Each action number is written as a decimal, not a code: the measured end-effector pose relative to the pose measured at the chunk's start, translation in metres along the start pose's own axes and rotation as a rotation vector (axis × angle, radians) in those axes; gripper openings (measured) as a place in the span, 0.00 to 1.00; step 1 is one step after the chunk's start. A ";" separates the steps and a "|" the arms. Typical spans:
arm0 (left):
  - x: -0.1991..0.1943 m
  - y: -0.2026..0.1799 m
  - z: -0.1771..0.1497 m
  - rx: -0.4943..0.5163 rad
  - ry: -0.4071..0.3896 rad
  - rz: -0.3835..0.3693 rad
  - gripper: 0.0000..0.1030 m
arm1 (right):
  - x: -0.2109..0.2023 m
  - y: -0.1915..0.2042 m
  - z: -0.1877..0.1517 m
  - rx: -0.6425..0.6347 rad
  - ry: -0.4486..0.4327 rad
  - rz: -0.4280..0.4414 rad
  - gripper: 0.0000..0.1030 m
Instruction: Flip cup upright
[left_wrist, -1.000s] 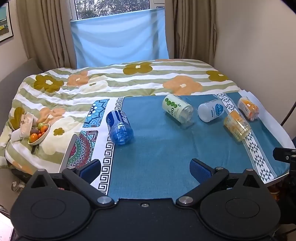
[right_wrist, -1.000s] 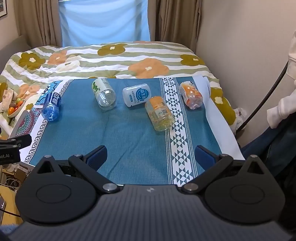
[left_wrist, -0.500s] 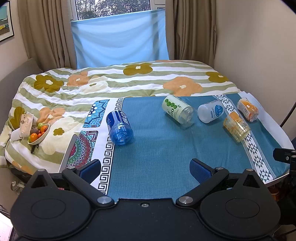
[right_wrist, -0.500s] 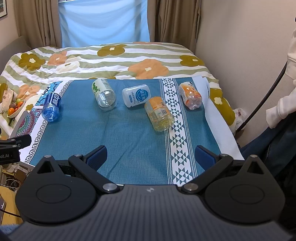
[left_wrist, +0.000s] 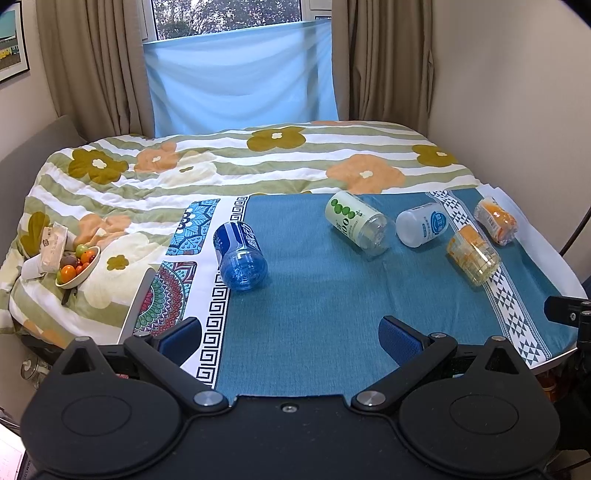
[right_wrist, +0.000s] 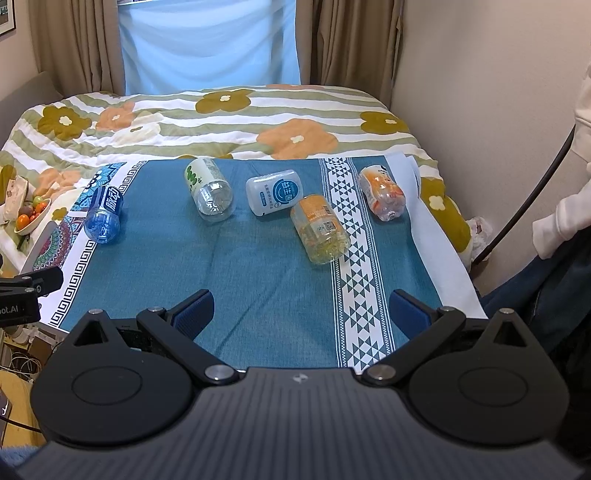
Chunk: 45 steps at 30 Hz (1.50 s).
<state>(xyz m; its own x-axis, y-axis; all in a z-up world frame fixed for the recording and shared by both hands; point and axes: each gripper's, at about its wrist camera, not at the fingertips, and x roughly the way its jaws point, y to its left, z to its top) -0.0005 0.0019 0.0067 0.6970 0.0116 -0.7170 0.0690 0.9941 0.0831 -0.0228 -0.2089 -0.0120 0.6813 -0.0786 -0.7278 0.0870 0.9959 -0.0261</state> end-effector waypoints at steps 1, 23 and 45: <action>0.000 0.000 0.000 0.000 0.000 0.000 1.00 | -0.001 0.001 -0.001 -0.001 0.000 0.001 1.00; 0.002 0.008 0.001 -0.007 -0.010 0.007 1.00 | -0.004 0.004 0.003 -0.001 -0.002 0.002 1.00; -0.001 0.004 0.000 -0.005 -0.019 0.008 1.00 | -0.011 0.011 0.010 -0.004 -0.008 0.006 1.00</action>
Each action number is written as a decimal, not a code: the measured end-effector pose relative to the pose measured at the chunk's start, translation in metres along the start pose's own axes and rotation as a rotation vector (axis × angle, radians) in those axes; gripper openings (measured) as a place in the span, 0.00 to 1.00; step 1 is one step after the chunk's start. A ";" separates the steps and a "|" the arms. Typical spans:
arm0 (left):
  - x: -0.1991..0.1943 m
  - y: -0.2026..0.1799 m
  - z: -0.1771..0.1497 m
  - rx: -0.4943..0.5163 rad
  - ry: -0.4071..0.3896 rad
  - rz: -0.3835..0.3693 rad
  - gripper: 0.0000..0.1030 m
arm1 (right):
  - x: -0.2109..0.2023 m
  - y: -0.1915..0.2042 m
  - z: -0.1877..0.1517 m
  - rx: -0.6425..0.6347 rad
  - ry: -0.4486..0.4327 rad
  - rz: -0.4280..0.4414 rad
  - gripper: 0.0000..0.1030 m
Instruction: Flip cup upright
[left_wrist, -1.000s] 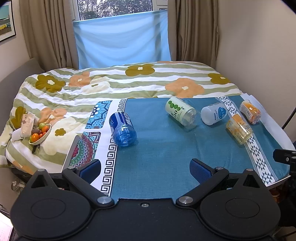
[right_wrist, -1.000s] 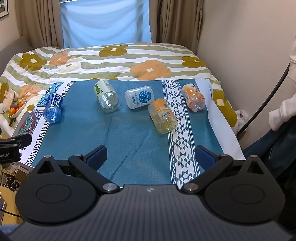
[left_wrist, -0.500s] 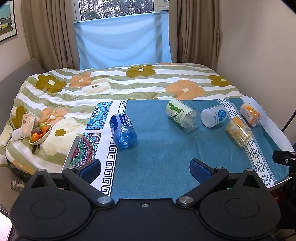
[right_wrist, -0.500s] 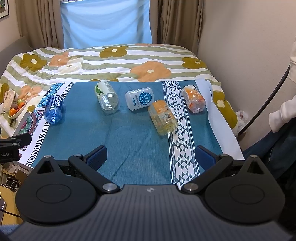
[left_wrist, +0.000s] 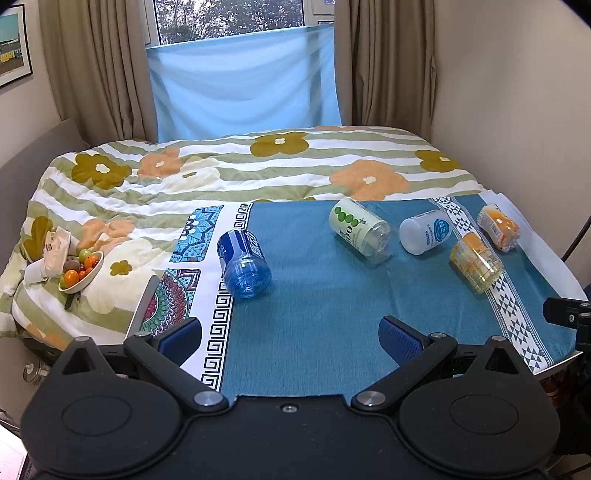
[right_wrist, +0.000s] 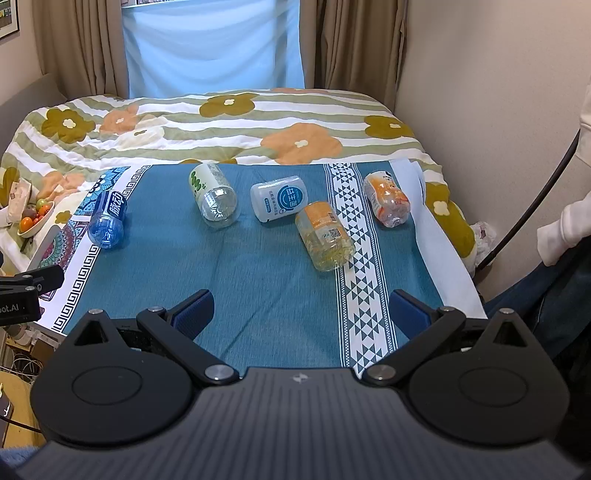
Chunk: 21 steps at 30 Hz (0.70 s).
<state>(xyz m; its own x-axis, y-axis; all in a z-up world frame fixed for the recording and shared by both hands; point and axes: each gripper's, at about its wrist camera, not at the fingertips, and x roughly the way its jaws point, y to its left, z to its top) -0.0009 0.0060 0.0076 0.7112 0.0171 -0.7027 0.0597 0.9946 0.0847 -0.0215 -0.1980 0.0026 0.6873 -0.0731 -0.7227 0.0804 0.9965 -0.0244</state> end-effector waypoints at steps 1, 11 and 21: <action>0.000 0.000 0.000 0.000 0.000 0.000 1.00 | 0.000 0.000 0.000 0.000 0.000 0.000 1.00; 0.001 0.000 0.006 -0.002 0.012 0.004 1.00 | 0.002 0.001 0.006 -0.014 0.006 0.005 1.00; 0.016 0.022 0.021 -0.058 0.038 0.042 1.00 | 0.032 0.013 0.043 -0.113 -0.005 0.080 1.00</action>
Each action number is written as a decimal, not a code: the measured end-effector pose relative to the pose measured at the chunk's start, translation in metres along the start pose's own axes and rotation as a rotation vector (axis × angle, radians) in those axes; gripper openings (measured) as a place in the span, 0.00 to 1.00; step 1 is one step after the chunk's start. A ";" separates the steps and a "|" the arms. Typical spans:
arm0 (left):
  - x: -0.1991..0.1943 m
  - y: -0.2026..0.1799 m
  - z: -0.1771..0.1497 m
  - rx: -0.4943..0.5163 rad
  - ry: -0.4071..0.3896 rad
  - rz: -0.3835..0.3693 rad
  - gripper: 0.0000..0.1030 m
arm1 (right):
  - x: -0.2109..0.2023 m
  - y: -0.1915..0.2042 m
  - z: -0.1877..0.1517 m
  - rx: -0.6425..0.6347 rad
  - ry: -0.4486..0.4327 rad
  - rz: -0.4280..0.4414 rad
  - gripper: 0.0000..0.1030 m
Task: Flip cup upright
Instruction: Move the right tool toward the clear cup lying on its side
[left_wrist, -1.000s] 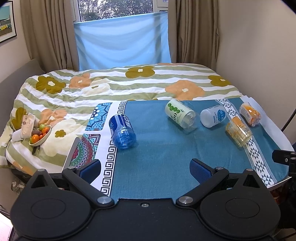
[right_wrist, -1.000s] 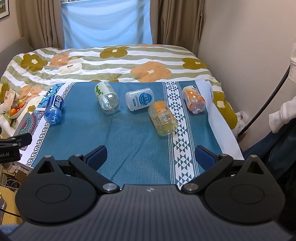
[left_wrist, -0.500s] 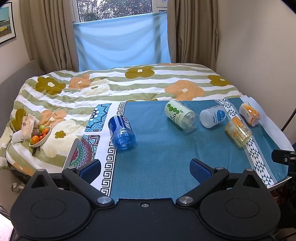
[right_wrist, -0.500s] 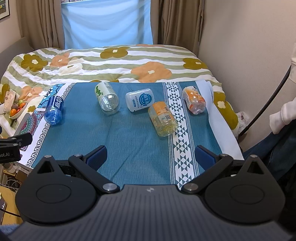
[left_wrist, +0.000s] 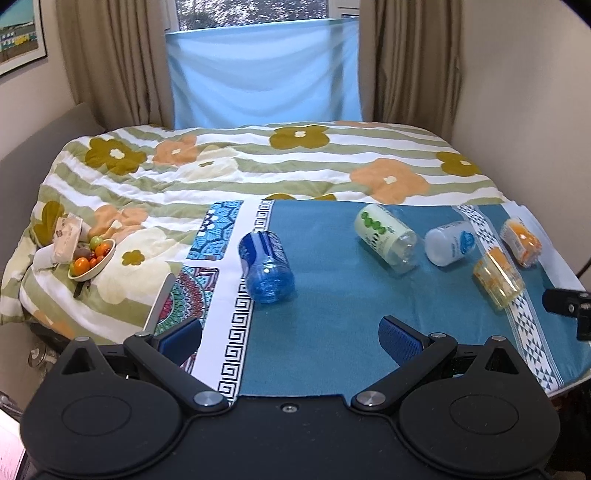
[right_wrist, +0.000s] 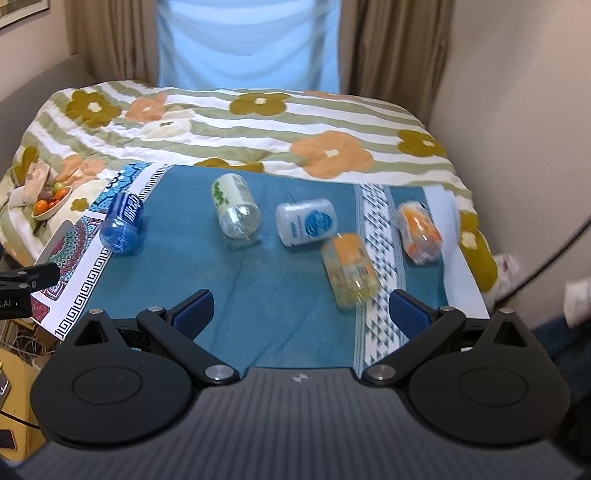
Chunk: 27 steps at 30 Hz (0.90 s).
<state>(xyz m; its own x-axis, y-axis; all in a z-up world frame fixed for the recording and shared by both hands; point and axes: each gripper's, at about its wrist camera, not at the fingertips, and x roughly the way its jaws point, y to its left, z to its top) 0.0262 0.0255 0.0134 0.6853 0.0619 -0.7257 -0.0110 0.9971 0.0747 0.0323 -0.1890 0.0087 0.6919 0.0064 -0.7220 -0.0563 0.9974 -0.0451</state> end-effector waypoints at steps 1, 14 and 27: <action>0.002 0.002 0.001 -0.006 0.003 0.004 1.00 | 0.005 0.002 0.005 -0.012 -0.003 0.010 1.00; 0.045 0.021 0.016 -0.068 0.074 0.037 1.00 | 0.111 0.024 0.074 -0.150 0.052 0.148 1.00; 0.098 0.031 0.038 -0.083 0.137 0.039 1.00 | 0.212 0.053 0.110 -0.214 0.173 0.222 1.00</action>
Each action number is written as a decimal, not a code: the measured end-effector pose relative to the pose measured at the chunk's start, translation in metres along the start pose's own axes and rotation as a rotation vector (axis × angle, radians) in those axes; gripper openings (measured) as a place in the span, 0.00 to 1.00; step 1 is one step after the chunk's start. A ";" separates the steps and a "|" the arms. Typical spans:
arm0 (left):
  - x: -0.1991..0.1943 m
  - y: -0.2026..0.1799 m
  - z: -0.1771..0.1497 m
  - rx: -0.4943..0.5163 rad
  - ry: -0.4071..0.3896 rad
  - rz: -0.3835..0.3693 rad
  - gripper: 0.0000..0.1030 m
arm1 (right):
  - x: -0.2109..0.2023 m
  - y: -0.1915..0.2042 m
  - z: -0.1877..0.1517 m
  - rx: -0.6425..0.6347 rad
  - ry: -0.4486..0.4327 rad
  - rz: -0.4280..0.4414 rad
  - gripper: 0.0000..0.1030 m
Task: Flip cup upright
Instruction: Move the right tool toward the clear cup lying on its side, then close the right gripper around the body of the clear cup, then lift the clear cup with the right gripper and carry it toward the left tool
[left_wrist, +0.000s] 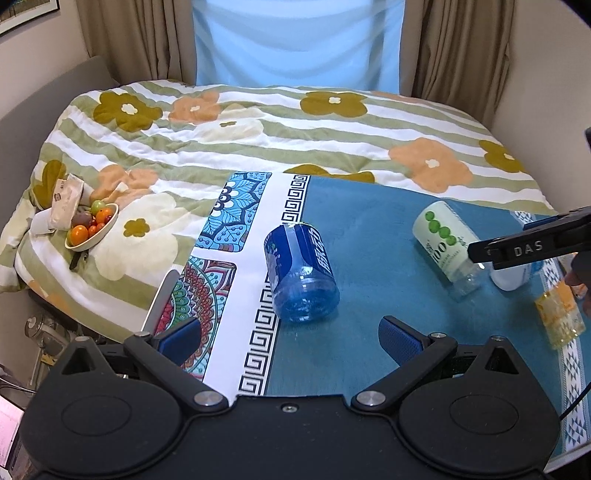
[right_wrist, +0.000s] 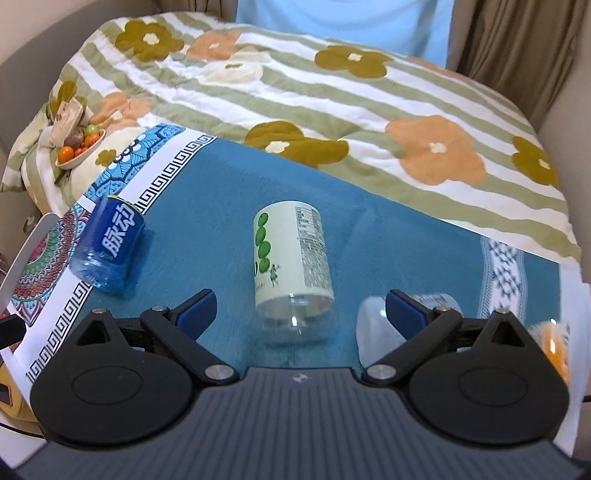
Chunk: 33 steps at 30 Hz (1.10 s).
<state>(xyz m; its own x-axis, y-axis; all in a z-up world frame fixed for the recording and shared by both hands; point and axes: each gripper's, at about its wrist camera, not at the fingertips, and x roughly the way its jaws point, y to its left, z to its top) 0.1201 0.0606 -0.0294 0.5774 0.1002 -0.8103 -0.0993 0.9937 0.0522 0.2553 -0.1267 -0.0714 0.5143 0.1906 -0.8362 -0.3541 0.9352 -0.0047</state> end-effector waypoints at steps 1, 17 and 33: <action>0.003 0.001 0.002 0.001 0.002 0.001 1.00 | 0.006 0.000 0.003 -0.004 0.008 0.005 1.00; 0.035 0.006 0.008 -0.004 0.067 -0.002 1.00 | 0.081 0.008 0.025 -0.074 0.126 0.010 0.98; 0.032 0.004 0.009 0.007 0.053 0.002 1.00 | 0.078 0.012 0.020 -0.051 0.137 0.038 0.75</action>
<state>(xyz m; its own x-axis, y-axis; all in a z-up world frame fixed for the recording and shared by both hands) 0.1452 0.0685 -0.0503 0.5331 0.0994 -0.8402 -0.0948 0.9938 0.0575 0.3063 -0.0946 -0.1255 0.3896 0.1801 -0.9032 -0.4125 0.9110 0.0037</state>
